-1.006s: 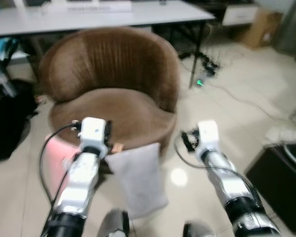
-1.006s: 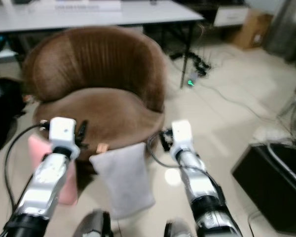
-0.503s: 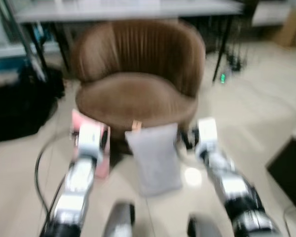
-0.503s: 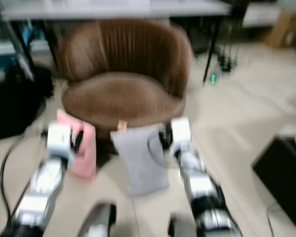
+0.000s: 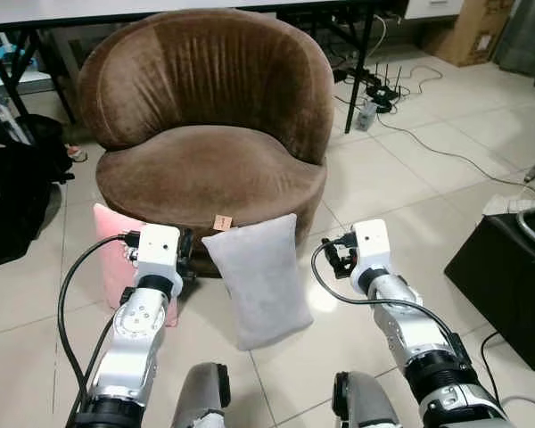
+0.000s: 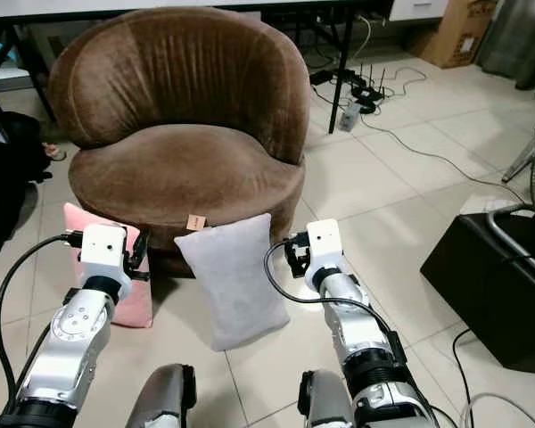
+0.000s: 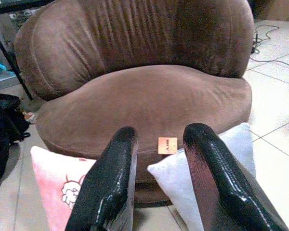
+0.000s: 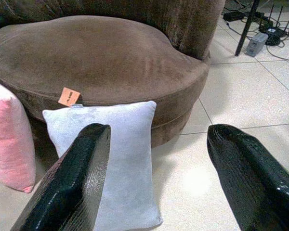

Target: Move the pillow to the sofa from floor

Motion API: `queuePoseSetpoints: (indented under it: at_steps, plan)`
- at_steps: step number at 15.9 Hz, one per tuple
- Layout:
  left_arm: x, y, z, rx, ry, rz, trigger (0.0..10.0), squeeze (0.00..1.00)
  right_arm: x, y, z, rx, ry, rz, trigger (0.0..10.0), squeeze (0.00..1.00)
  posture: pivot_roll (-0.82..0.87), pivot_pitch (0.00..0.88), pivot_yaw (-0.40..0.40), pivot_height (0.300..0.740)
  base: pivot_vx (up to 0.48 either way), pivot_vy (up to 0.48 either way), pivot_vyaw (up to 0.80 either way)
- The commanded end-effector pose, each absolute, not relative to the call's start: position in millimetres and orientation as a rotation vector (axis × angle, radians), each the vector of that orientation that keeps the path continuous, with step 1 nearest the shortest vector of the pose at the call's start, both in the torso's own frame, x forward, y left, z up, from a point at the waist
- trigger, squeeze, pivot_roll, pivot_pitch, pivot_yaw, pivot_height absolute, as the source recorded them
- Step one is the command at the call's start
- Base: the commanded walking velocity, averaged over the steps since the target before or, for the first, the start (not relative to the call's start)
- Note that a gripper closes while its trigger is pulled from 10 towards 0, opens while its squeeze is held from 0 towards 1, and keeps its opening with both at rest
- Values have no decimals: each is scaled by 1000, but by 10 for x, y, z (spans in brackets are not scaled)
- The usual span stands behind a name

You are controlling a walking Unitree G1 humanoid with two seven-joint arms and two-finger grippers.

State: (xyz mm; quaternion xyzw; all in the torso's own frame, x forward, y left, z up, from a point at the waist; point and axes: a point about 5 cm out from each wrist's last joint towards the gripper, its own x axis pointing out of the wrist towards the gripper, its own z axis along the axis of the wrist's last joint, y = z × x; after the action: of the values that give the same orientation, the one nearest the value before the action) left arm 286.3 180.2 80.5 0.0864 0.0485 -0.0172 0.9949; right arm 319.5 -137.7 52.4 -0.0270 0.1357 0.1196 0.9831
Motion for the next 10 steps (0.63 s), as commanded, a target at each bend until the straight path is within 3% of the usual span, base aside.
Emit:
queuePoseSetpoints:
  at_steps: [1, 4, 8, 10]
  plan:
    - [2860, 1803, 839, 178, 80, -39, 10000, 0, 3200, -1389, 538, -60, 275, 240, 10000, 0, 27, 0, 3, 610, 0, 0, 0]
    - [2876, 1814, 844, 195, 79, -30, 10000, 0, 3196, -1390, 529, -60, 281, 236, 10000, 0, 27, 0, 3, 610, 0, 0, 0]
    - [2890, 1806, 854, 194, 80, -31, 10000, 0, 3185, -1389, 515, -55, 286, 232, 10000, 0, 26, 0, 5, 560, 0, 0, 0]
    - [2891, 1806, 854, 195, 80, -31, 10000, 0, 3188, -1390, 525, -48, 278, 227, 10000, 0, 26, 0, 5, 555, 0, 0, 0]
